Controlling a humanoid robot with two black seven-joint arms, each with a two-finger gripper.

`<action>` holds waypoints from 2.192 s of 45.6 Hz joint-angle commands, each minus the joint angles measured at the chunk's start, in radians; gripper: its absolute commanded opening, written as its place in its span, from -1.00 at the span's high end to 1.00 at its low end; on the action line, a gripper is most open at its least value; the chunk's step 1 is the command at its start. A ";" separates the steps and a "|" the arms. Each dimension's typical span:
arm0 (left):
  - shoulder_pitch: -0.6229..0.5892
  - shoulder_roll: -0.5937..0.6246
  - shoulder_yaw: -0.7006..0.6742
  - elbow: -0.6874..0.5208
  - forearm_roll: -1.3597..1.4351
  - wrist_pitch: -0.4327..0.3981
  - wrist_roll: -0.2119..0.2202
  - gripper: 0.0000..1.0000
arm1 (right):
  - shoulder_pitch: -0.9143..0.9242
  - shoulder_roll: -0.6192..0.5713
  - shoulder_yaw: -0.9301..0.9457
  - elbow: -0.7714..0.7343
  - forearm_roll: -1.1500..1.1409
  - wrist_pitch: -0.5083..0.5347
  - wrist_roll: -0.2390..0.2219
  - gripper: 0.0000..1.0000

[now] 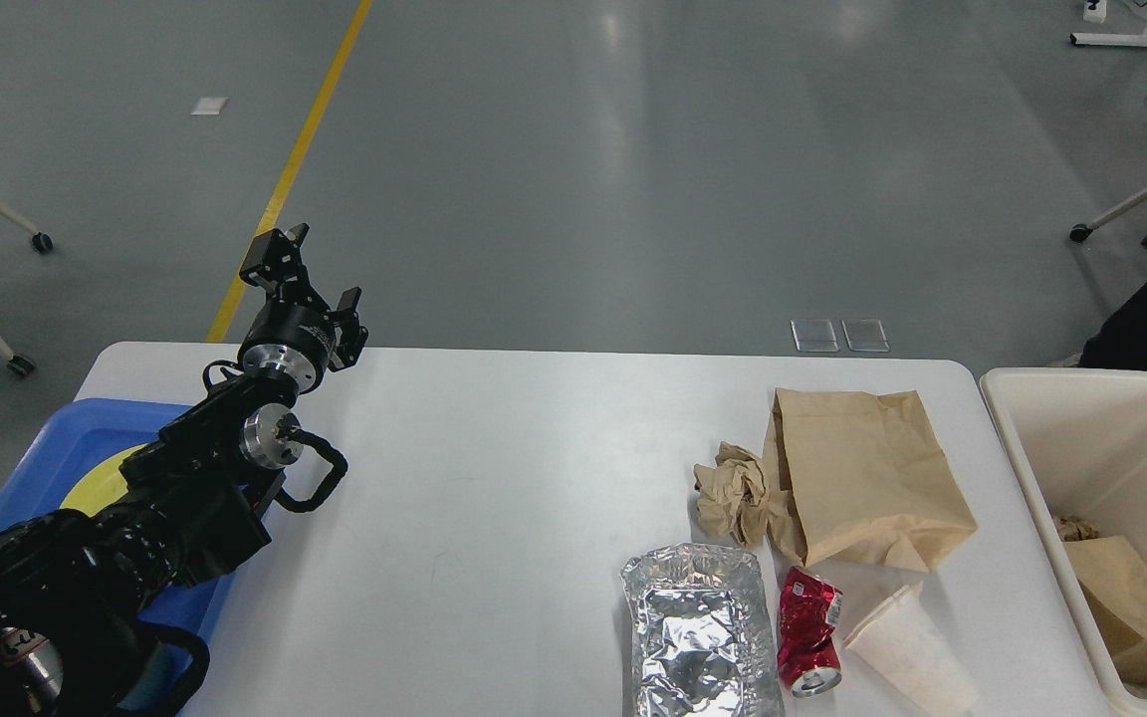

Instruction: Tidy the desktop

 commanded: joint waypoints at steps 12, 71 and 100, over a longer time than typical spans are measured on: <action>0.000 -0.001 -0.001 0.001 0.000 0.001 -0.001 -0.93 | -0.004 0.010 0.014 0.000 -0.002 0.002 0.000 -1.00; 0.000 0.001 0.000 0.001 0.000 0.001 0.000 -0.93 | -0.275 0.372 0.002 0.045 -0.014 -0.002 0.005 -1.00; 0.000 0.001 0.000 0.001 0.000 0.001 -0.001 -0.93 | -0.289 0.360 -0.081 0.011 0.021 -0.034 0.005 -1.00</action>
